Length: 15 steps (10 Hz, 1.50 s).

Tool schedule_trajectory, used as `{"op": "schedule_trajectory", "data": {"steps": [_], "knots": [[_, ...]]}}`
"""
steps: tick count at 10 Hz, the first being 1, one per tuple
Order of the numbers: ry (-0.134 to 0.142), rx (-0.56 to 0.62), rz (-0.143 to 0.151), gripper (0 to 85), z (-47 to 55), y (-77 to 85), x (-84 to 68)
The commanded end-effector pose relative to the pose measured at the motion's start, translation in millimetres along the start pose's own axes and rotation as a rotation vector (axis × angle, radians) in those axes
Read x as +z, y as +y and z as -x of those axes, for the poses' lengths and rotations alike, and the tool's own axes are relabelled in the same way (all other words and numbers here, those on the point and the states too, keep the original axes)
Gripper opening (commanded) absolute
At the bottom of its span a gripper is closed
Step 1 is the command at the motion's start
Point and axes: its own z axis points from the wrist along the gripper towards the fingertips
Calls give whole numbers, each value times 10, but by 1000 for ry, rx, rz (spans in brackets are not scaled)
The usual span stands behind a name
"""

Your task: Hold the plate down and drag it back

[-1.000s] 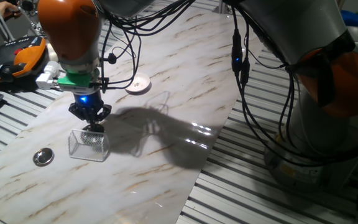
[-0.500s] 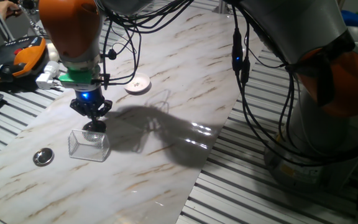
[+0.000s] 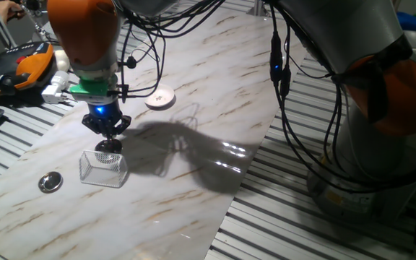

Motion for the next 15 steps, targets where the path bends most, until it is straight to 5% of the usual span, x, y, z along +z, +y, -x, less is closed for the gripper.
{"op": "schedule_trajectory", "data": {"steps": [1,3,6,15], "knots": [[5,4,4,0,-20,6,34],[-2,9,18,0,-60,-1,109],[-44,-2,24,0,27,10,102],[-90,-28,45,0,212,-39,129]]}}
